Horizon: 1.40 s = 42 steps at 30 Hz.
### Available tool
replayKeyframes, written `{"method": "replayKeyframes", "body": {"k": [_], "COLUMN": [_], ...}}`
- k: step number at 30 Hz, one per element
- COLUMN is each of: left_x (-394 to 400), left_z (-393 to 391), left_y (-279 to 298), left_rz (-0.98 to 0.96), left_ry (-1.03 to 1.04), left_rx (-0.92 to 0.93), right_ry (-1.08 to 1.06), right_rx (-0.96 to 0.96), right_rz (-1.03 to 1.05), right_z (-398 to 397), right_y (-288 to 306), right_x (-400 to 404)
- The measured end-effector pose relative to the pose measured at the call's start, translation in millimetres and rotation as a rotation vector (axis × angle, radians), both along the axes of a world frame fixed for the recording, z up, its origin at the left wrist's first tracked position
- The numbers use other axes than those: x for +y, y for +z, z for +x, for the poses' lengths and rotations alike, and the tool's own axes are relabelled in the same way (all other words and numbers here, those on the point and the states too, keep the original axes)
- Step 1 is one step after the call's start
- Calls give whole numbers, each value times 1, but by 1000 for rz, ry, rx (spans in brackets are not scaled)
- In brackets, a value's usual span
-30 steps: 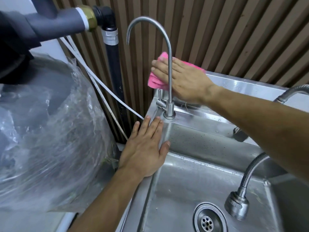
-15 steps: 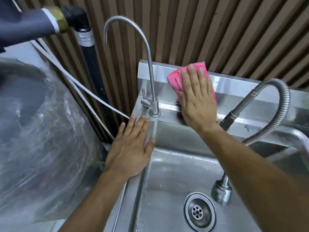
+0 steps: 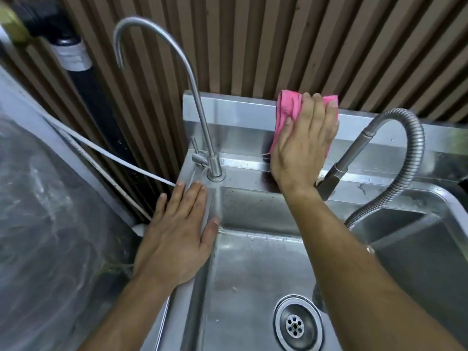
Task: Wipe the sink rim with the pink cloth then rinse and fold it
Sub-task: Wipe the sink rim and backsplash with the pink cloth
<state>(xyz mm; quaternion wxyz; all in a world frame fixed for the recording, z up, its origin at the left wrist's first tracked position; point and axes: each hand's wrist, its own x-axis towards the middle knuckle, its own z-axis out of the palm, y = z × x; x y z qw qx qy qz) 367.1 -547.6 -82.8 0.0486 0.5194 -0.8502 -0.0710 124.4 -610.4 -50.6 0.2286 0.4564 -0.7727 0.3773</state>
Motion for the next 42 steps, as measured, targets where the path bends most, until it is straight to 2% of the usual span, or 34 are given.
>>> {"method": "replayKeyframes", "body": {"k": [2, 6, 8, 10, 13, 15, 17, 20, 22, 23, 25, 27, 29, 31, 34, 36, 39, 42], "left_x": [0, -1, -3, -3, -2, -3, -4, -4, -4, -4, -2, -1, -1, -2, -1, -1, -3, -3], "left_z": [-1, 1, 3, 4, 2, 0, -1, 0, 1, 2, 2, 1, -2, -2, 0, 1, 2, 1], "left_y": [-1, -1, -2, -3, -1, -1, -1, -2, -3, -2, -1, 2, 5, 5, 4, 4, 3, 3], "left_rz": [2, 15, 20, 18, 18, 20, 20, 12, 13, 17, 23, 29, 19, 20, 14, 11, 30, 34], "left_ry": [1, 0, -10, -21, -12, -4, 10, 8, 1, -5, 0, 9, 13, 7, 11, 7, -1, -5], "left_rx": [-6, 31, 43, 39, 17, 17, 14, 12, 32, 44, 50, 36, 30, 18, 18, 32, 46, 15], "right_ry": [-25, 232, 246, 97, -138, -173, -68, 250, 389, 391, 241, 26, -41, 71, 412, 552, 639, 572], "right_rx": [-30, 222, 295, 171, -187, -212, -57, 267, 437, 471, 346, 71, -62, 84, 516, 737, 1026, 1258], "right_rz": [-5, 89, 99, 53, -54, -58, -7, 89, 121, 137, 128, 84, 28, 63, 167, 228, 370, 486], "right_z": [23, 65, 48, 24, 4, 15, 36, 56, 40, 27, 1, -12, 1, 23, 35, 28, 7, -20], "right_y": [4, -1, -6, -15, -15, -12, -13, -16, -10, -10, -13, -14, -7, 0, 2, 12, 25, 27], "right_x": [-12, -31, -26, -11, -1, -8, -16, -25, -26, -21, -4, 7, -1, -14, -34, -45, -43, -23]}}
